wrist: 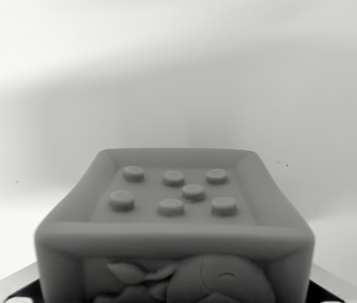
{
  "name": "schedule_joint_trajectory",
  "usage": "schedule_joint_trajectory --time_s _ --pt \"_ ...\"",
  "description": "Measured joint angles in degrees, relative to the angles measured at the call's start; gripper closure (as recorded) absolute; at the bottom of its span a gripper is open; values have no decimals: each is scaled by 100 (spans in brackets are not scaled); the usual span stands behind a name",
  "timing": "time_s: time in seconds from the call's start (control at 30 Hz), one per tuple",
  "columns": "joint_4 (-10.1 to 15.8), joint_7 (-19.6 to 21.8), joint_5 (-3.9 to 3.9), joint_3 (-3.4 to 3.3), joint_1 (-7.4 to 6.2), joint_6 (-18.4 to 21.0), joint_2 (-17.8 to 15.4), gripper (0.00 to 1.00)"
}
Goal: Destack cube
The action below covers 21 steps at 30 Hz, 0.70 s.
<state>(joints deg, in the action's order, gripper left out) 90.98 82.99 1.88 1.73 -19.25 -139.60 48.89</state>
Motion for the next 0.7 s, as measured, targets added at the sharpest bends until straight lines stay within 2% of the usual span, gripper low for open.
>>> schedule_joint_trajectory --time_s 0.53,0.57,0.7 --pt "-87 1 0 -5 -3 -106 187 100" --pt "-87 1 0 -5 -3 -106 187 0" --pt "-87 1 0 -5 -3 -106 188 0"
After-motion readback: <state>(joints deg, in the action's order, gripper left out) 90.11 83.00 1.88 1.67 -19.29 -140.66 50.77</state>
